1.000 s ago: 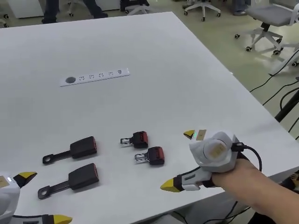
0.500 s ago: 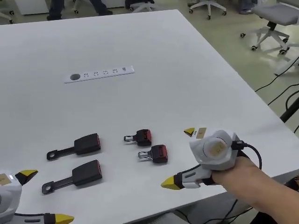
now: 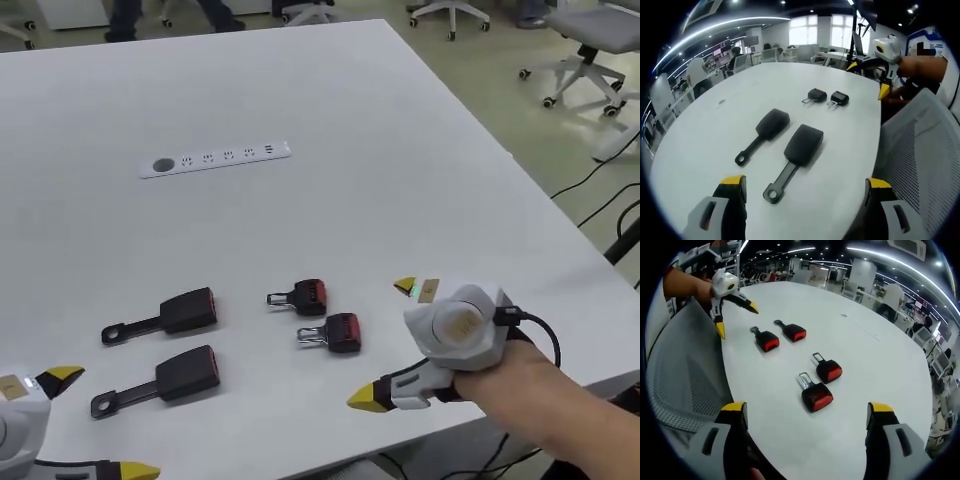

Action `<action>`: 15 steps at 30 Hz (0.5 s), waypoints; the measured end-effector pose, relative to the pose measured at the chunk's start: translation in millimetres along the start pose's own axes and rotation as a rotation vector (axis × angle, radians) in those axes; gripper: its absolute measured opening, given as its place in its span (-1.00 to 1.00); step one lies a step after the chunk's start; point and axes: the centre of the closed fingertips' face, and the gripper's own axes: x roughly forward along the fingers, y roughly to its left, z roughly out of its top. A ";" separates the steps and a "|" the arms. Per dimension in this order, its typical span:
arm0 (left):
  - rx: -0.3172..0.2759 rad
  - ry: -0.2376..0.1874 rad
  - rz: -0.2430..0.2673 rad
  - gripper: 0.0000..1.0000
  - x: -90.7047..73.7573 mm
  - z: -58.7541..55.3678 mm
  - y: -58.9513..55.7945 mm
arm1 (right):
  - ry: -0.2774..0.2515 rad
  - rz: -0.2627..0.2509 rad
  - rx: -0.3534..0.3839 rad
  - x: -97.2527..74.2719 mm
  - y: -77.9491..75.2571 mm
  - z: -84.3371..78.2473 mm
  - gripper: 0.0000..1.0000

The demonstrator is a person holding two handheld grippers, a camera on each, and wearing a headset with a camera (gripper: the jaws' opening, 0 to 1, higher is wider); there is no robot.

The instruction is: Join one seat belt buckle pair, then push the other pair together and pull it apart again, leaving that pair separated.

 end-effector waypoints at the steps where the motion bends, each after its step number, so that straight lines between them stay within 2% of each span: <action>1: 0.000 -0.002 0.001 0.99 0.6 0.8 0.2 | -0.001 -0.002 0.001 -0.5 -0.6 0.4 0.99; 9: 0.010 -0.001 -0.006 0.99 2.5 2.4 -0.1 | -0.007 -0.007 0.011 -0.2 -0.5 1.1 0.99; 15: 0.007 0.003 -0.004 0.99 0.9 -1.8 0.6 | -0.008 -0.004 0.011 -0.3 1.3 1.4 0.99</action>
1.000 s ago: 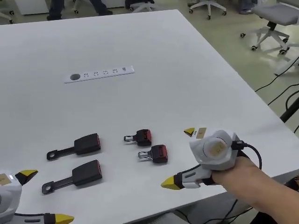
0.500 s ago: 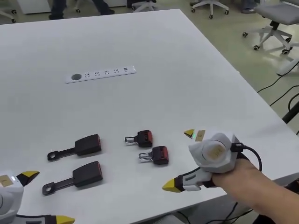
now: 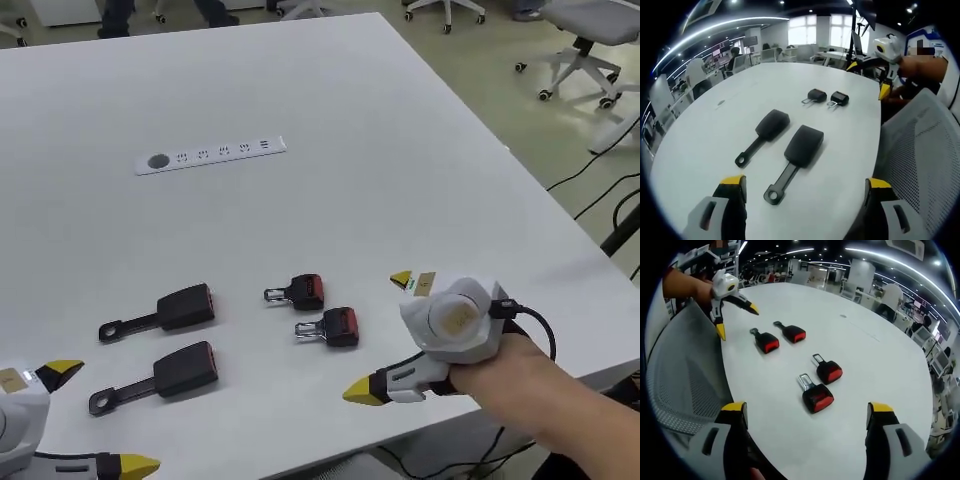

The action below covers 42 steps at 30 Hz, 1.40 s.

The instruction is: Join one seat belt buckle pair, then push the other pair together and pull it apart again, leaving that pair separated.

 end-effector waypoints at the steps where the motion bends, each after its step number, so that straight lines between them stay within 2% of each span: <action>1: 0.000 0.000 0.000 0.99 -0.1 -0.6 0.1 | 0.000 0.000 0.000 -0.3 0.0 0.1 0.99; 8: -0.001 0.000 -0.001 0.99 -0.3 -0.9 -2.6 | -0.001 -0.003 -0.001 -1.5 -0.2 1.3 0.99; 32: -0.005 -0.001 0.004 0.98 -1.1 -4.0 1.5 | 0.006 0.001 -0.008 -0.8 3.0 2.7 0.97; 42: 0.004 0.002 0.009 0.96 -6.5 2.0 -3.2 | 0.009 0.007 -0.012 -0.2 6.1 0.9 0.94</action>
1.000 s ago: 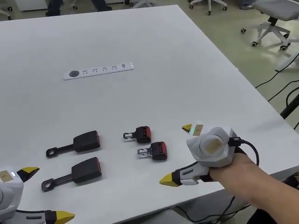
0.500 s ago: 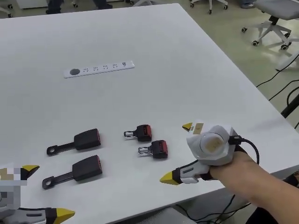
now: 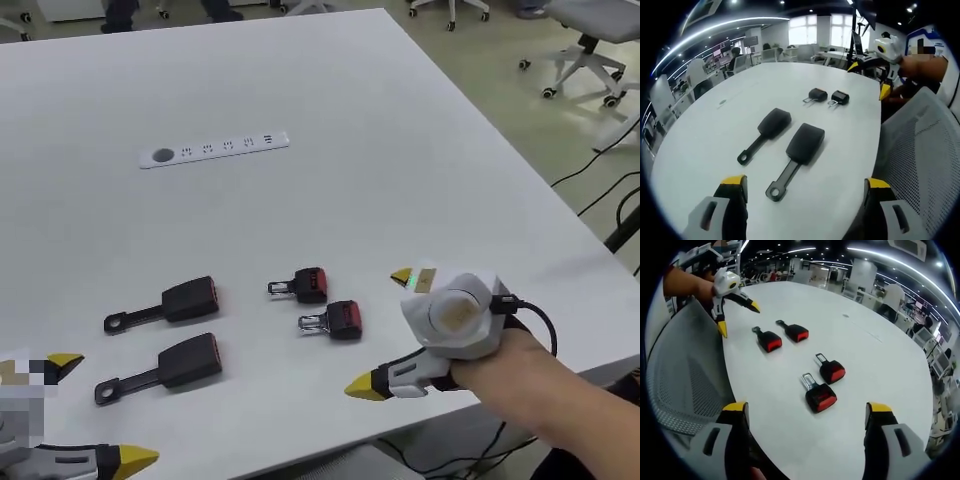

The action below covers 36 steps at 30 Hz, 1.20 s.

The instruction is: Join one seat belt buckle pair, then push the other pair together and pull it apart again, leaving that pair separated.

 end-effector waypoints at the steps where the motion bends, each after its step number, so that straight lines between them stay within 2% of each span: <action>1: 0.001 0.000 0.000 0.96 0.0 0.2 0.0 | 0.001 0.000 -0.002 0.2 -0.2 -0.3 0.93; 20: 0.008 0.000 -0.001 0.92 0.4 2.5 0.8 | 0.002 0.006 -0.006 0.1 0.3 -1.2 0.86; 24: 0.011 -0.002 0.001 0.90 0.8 0.9 5.7 | 0.003 0.006 -0.003 0.4 -0.1 -2.3 0.85; 29: 0.002 0.017 0.003 0.86 1.8 0.0 5.7 | 0.012 0.007 0.001 1.4 -0.7 -7.0 0.78; 36: 0.016 0.008 0.003 0.81 1.4 1.1 5.8 | 0.015 0.016 0.009 1.9 1.9 -8.7 0.69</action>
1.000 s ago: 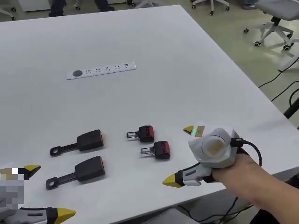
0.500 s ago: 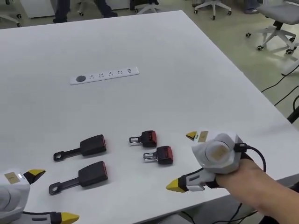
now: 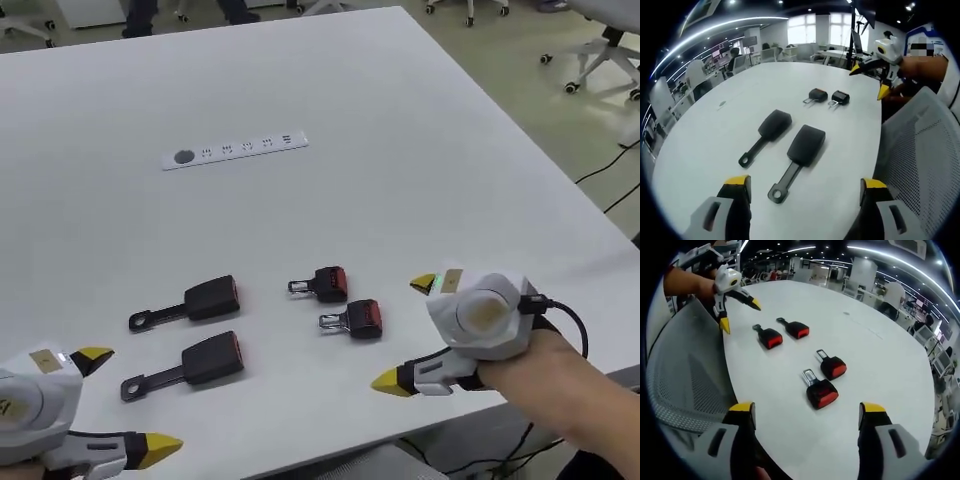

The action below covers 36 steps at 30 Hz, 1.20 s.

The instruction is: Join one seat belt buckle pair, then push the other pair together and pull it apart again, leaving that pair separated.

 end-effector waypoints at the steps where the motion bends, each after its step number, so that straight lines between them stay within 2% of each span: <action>1: 0.001 0.000 0.000 0.81 -0.2 -0.2 0.0 | -0.003 0.001 -0.002 0.1 0.0 0.7 0.68; 11: 0.016 -0.008 -0.002 0.77 0.9 3.0 -0.6 | -0.028 -0.007 -0.014 -2.0 -4.6 10.8 0.60; 19: 0.025 -0.006 -0.004 0.70 4.9 -0.4 4.3 | -0.024 0.000 -0.027 -0.1 -5.7 10.8 0.52; 25: 0.022 -0.020 -0.008 0.64 6.6 3.9 3.7 | -0.026 0.005 -0.027 1.4 -5.0 12.0 0.46; 36: 0.041 0.000 -0.010 0.55 9.5 4.9 4.3 | -0.022 0.015 -0.035 2.9 -4.5 12.2 0.39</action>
